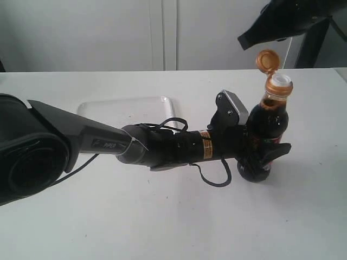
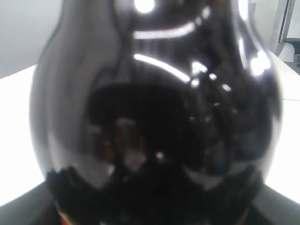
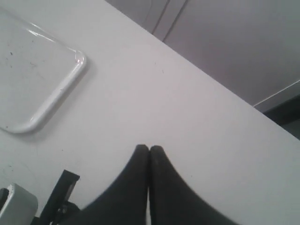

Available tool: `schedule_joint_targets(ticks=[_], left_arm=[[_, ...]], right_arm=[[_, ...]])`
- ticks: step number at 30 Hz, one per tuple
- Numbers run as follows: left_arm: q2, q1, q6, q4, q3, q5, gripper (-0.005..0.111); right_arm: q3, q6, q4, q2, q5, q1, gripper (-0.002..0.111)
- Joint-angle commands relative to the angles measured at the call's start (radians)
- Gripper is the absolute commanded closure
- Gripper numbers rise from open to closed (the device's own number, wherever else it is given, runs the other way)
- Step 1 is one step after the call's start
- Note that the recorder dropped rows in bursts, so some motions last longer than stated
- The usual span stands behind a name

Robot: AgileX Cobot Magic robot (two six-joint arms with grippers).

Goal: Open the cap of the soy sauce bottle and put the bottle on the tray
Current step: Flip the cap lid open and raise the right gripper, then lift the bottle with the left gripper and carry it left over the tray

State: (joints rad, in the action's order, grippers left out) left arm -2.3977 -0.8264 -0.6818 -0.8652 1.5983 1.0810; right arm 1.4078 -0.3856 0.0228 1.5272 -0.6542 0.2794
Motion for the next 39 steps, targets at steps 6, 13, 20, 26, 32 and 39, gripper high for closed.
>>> schedule_joint_targets(ticks=[6,13,20,26,32,39], left_arm=[[0.001,-0.003,0.005,-0.035,-0.005,-0.039,0.107],[0.016,-0.003,0.005,-0.033,-0.005,-0.057,0.107],[0.05,-0.001,0.005,-0.023,-0.003,-0.058,0.107],[0.102,0.0,-0.002,-0.025,-0.003,-0.062,0.107],[0.153,0.017,-0.042,-0.027,-0.003,-0.063,0.107],[0.195,0.059,-0.081,-0.046,-0.003,-0.056,0.107]], right_arm=[[0.06,0.035,-0.109,-0.024,-0.202,-0.003,0.108],[0.108,0.033,-0.162,-0.03,-0.476,-0.107,0.108],[0.108,0.035,-0.089,-0.037,-0.567,-0.246,0.108],[0.104,0.031,0.047,-0.041,-0.567,-0.302,0.108],[0.063,0.029,0.084,-0.097,-0.508,-0.304,0.108],[-0.052,0.029,0.082,-0.171,-0.324,-0.304,0.108]])
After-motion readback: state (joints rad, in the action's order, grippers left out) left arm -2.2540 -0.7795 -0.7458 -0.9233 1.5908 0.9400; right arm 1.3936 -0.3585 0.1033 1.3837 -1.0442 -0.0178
